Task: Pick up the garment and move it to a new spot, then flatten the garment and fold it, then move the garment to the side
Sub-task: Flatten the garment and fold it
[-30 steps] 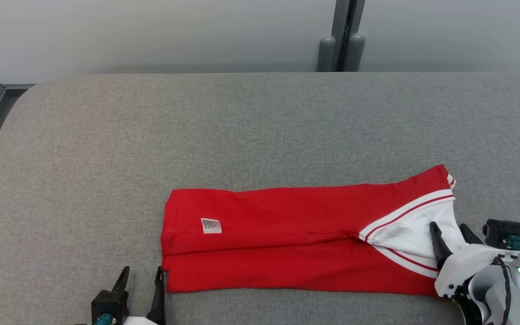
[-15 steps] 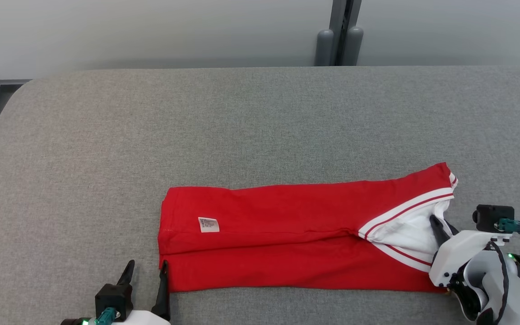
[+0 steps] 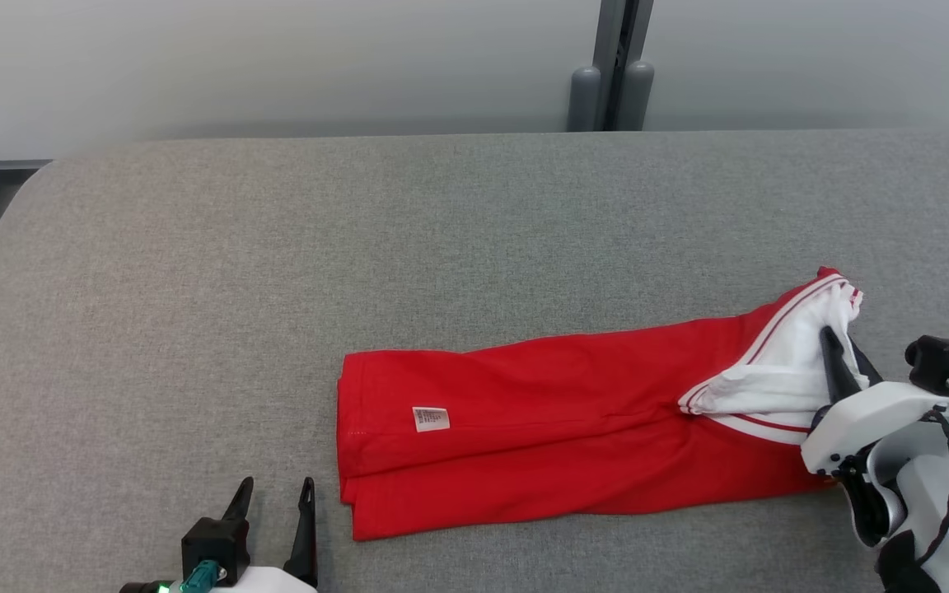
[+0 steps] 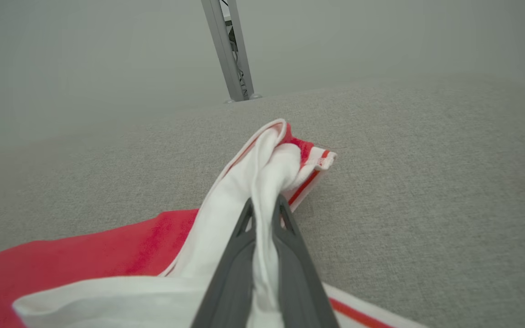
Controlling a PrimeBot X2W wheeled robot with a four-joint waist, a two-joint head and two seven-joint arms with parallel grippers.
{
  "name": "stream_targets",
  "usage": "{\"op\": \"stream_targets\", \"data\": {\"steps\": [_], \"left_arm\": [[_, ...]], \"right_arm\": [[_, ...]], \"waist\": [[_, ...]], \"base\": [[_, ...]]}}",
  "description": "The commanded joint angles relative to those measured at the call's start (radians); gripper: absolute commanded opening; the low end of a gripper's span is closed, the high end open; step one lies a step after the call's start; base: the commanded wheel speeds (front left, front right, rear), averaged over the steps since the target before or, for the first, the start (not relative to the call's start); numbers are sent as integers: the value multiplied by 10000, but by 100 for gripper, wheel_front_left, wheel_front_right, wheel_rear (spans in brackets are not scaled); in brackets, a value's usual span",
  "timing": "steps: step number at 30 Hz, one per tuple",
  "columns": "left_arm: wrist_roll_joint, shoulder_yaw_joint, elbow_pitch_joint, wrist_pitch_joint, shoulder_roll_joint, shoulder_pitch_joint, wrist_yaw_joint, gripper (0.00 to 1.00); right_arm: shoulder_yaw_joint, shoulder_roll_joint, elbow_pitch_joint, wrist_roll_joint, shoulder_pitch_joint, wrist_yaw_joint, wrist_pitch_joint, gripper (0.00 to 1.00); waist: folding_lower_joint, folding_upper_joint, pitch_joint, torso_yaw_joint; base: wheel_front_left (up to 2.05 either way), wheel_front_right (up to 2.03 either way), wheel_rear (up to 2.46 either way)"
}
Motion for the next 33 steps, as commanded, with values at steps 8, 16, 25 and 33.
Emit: {"op": "stream_targets", "data": {"steps": [8, 16, 25, 33], "left_arm": [[92, -93, 208, -44, 39, 75, -1, 100], [179, -381, 351, -44, 42, 6, -169, 100], [134, -829, 374, -46, 41, 89, -245, 100], [19, -1073, 328, -44, 37, 219, -191, 100]], "right_arm": [[1175, 715, -1982, 375, 836, -1, -42, 0], [3317, 1090, -3495, 1225, 1300, -1, 760, 0], [4863, 1311, -3597, 1775, 1134, -1, 1023, 0], [5658, 1386, -2928, 2097, 575, -1, 783, 0]], "waist": [[0, 0, -271, -107], [0, 0, -378, 498], [0, 0, -380, 1965], [0, 0, -319, 3146]], "base": [[0, 0, 0], [0, 0, 0], [0, 0, 0], [0, 0, 0]]}}
